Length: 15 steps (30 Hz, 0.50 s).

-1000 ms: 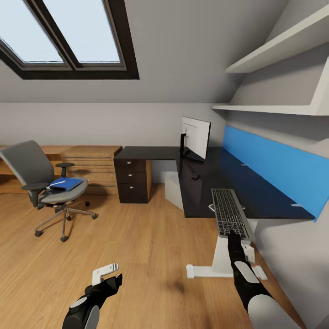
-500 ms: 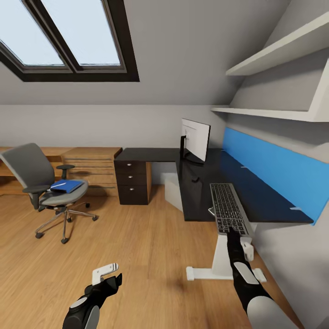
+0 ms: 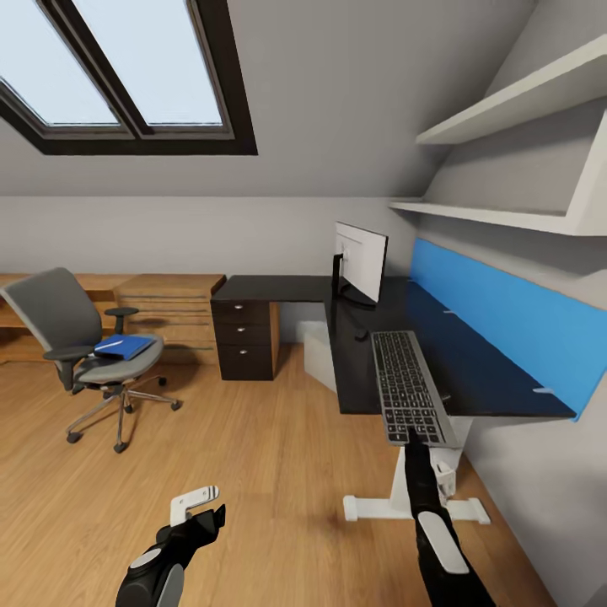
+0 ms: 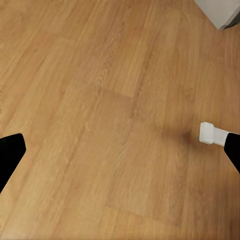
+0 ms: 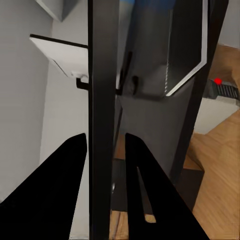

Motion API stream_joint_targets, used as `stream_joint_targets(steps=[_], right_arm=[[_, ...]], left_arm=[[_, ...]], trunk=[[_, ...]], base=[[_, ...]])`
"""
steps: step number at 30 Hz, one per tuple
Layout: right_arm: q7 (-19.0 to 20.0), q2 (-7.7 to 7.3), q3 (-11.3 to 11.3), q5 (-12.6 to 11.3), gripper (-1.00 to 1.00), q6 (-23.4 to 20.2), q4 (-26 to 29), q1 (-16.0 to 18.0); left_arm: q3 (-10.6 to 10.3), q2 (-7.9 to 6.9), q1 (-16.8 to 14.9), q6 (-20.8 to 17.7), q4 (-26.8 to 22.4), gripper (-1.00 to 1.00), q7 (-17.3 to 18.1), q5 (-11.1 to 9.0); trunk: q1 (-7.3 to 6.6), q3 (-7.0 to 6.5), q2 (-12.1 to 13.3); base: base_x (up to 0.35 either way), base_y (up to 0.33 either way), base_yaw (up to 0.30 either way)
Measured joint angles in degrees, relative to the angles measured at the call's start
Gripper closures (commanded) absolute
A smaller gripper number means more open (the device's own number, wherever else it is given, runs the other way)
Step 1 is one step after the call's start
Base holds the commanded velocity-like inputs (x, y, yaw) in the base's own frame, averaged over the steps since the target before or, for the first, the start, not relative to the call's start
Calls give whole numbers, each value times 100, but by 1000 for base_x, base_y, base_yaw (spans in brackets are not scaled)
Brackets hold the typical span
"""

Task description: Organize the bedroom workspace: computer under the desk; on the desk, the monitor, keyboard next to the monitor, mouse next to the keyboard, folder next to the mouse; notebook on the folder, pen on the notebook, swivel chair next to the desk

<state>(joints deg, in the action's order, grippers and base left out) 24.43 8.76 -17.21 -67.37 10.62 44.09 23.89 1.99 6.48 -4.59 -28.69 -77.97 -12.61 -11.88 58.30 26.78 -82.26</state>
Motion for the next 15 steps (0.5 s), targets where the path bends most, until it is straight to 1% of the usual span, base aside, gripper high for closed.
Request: stream_joint_targets(steps=[5, 7, 9, 11, 12, 13, 15], right_arm=[[2, 95, 233, -8, 100, -2, 60, -99], [8, 120, 340, -18, 100, -16, 65, -138], [11, 120, 401, -26, 100, -26, 66, -159], [22, 120, 613, -9, 100, -31, 68, -181], [20, 120, 788, -8, 100, -31, 63, -191], [21, 120, 869, -14, 100, -27, 60, -196], [17, 120, 941, -31, 100, -24, 52, -199]], left_arm=[[0, 0, -1, 0, 0, -100, -1, 1], [0, 0, -3, 0, 0, -100, -2, 0], [0, 0, -3, 0, 0, -100, -3, 1], [0, 0, -2, 0, 0, -100, -3, 1], [-1, 0, 0, 0, 0, -100, -6, 1], [-2, 0, -1, 0, 0, -100, -8, -2], [-1, 0, -2, 0, 3, -100, -13, -4]], trunk=[[-110, -90, 201], [-154, -126, 281], [-198, -162, 361], [-242, -198, 441], [-264, -216, 481], [-286, -234, 522], [-330, -270, 602]], base=[[0, 0, 0], [0, 0, 0], [0, 0, 0], [0, 0, 0], [0, 0, 0], [0, 0, 0], [0, 0, 0]])
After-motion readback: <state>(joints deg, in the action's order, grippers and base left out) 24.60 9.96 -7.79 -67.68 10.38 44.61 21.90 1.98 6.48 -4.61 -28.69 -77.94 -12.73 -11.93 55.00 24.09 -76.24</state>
